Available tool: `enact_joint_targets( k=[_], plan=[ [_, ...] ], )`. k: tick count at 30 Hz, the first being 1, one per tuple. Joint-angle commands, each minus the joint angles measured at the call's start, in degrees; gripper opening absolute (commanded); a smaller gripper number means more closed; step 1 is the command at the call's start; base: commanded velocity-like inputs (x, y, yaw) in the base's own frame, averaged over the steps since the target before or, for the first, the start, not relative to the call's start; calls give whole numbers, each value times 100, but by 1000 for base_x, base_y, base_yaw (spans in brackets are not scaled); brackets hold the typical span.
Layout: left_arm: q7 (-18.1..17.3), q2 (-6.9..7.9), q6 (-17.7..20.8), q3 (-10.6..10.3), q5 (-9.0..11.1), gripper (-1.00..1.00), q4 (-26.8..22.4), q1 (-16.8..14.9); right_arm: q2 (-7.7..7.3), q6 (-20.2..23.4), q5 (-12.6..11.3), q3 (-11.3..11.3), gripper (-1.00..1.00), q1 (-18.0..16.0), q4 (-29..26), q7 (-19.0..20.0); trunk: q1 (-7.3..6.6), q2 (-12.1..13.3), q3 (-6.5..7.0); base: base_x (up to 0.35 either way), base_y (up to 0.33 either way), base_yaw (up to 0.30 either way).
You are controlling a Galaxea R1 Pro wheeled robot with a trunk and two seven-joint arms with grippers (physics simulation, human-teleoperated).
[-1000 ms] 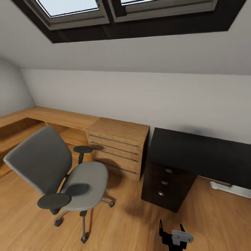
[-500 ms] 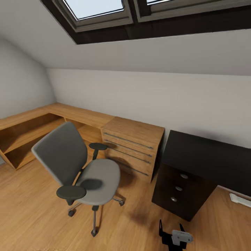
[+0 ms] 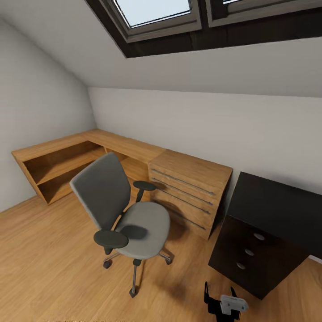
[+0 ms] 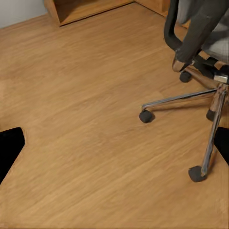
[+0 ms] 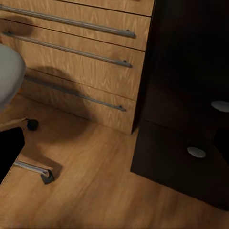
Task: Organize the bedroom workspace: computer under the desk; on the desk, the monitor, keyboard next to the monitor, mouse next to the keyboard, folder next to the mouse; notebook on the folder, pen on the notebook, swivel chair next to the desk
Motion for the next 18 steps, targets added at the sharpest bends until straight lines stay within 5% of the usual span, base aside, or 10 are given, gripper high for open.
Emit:
enact_joint_targets(
  k=[1,8,14,17,18],
  plan=[
    [52,37,-5,-43,11,100,-8,-4,3,-9,5,48,100,-4,8,-54,0,-4,-6,0,0,280],
    [-29,158,5,2,54,100,-31,-4,-5,-8,5,47,100,-4,8,-51,0,-4,-6,0,0,280],
    [-454,250,21,71,230,100,-27,-4,-13,-7,5,47,100,-4,8,-47,0,-4,-6,0,0,280],
    [-940,363,115,186,532,100,-32,-4,-14,-3,5,47,100,-4,8,-46,0,-4,-6,0,0,280],
    [-1759,490,607,272,998,100,-45,-4,-15,0,7,47,100,-4,8,-46,0,-4,-6,0,0,280]
  ],
)
